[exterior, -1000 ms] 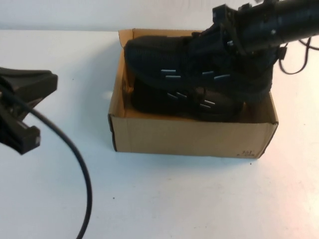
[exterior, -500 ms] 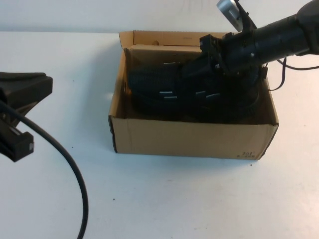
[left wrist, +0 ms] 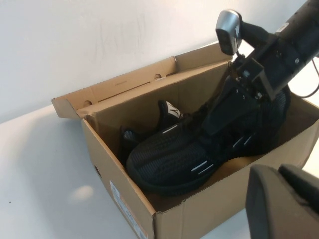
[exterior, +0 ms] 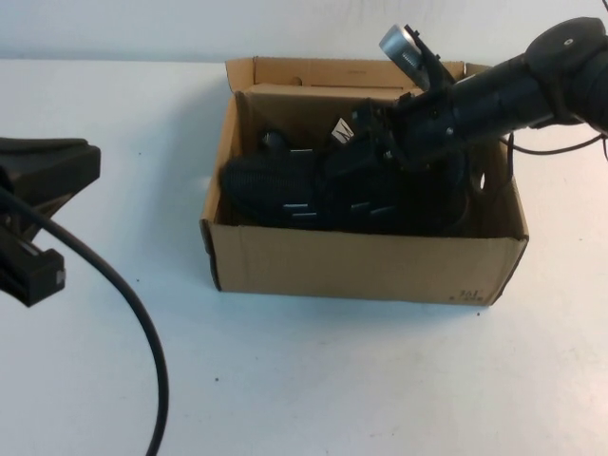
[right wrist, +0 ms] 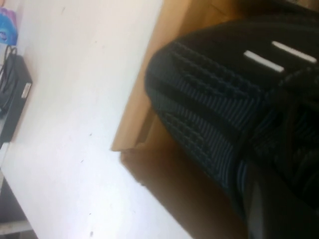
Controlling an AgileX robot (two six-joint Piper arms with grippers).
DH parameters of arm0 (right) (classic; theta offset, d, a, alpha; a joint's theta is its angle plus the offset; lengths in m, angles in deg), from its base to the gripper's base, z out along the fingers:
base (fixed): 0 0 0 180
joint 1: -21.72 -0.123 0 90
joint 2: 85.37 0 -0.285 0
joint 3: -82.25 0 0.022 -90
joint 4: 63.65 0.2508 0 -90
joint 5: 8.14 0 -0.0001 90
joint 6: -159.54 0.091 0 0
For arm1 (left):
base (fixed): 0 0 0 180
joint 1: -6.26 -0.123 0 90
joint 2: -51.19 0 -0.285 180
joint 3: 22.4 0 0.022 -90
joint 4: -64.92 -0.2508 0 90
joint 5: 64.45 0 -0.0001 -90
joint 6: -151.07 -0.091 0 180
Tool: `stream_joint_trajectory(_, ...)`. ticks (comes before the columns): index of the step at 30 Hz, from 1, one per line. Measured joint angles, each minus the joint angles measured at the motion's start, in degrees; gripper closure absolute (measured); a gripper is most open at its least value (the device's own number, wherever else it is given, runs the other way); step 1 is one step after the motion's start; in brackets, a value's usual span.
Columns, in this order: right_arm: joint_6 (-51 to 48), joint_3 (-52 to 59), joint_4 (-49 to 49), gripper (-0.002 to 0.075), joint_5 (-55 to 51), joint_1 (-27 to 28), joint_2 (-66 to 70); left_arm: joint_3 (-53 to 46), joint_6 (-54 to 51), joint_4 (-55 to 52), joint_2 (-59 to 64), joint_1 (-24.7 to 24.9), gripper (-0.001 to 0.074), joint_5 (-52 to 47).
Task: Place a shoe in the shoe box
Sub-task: Adjust the shoe
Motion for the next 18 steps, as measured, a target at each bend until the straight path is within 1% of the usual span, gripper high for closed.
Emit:
stream_joint_trajectory(6, 4.1, 1.3, -3.9, 0.0730, 1.5, -0.7, 0.5, 0.0, 0.3, 0.0, 0.0, 0.0, 0.0736, -0.1)
stream_joint_trajectory(15, 4.8, 1.6, -6.2, 0.0730, 1.6, -0.8, 1.1, 0.0, 1.0, 0.0, 0.0, 0.0, 0.0736, -0.1)
stream_joint_trajectory(18, 5.9, 1.6, -6.3, 0.0708, 1.6, -0.8, 1.1, 0.0, 1.0, 0.0, 0.0, 0.0, 0.0736, -0.1)
